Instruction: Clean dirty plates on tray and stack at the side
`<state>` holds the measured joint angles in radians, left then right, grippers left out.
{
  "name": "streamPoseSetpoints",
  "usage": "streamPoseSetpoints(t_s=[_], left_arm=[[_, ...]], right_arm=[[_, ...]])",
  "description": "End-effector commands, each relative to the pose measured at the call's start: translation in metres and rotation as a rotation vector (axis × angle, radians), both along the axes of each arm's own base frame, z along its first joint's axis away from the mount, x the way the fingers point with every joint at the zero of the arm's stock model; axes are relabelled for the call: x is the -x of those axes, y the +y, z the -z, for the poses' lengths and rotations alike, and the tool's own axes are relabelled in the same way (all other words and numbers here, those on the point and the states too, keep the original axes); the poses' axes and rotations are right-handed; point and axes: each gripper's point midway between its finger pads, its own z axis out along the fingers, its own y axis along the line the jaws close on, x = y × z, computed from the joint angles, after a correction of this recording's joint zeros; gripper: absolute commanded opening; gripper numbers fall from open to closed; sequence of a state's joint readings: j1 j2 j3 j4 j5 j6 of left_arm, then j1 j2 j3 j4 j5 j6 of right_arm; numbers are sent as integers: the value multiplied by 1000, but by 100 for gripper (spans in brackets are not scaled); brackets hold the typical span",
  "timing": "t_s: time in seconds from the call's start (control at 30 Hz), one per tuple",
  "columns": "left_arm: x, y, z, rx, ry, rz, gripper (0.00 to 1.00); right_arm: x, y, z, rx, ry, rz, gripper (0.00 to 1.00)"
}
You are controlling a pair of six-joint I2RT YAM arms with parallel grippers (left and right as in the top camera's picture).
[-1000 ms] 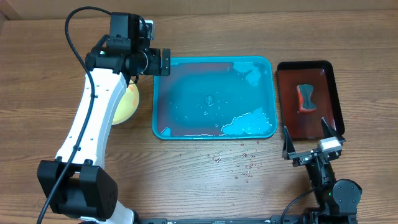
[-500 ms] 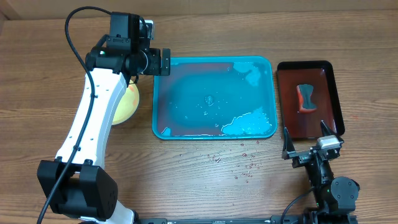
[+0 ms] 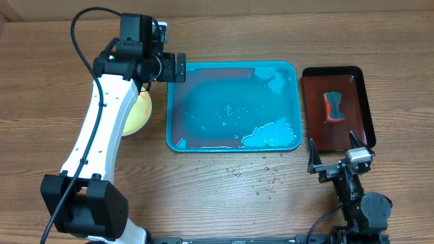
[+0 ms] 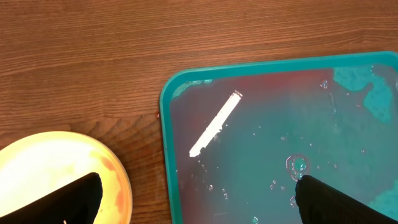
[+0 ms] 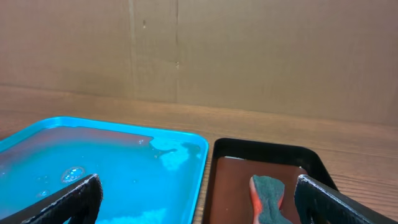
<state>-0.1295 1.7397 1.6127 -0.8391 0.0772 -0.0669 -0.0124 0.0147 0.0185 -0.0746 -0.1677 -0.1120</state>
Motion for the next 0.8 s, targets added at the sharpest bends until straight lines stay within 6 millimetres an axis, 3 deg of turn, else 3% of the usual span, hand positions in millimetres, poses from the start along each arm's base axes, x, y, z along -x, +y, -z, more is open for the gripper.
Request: streamPoseSetpoints(t_s=[0.0,0.17,0.37,0.57,0.63,0.77], left_arm=[[-1,-1,1,-11,-2,18,100],[1,13,3,-77,8,-25,100],[17,16,-48,-64,-110,-33,100],[38,28,-109,-33,-375,-68,100],[49,34,-116,-39,-456,-68,100],[76,56,-108,-47,-570,-114,100]], right_arm=[[0,-2,1,-4,-6,11,100],[0,-2,1,-4,-6,11,100],[0,-2,1,-4,-6,11,100],[0,-2,1,-4,-6,11,100],[0,-2,1,-4,-6,11,100],[0,-2,1,-4,-6,11,100]])
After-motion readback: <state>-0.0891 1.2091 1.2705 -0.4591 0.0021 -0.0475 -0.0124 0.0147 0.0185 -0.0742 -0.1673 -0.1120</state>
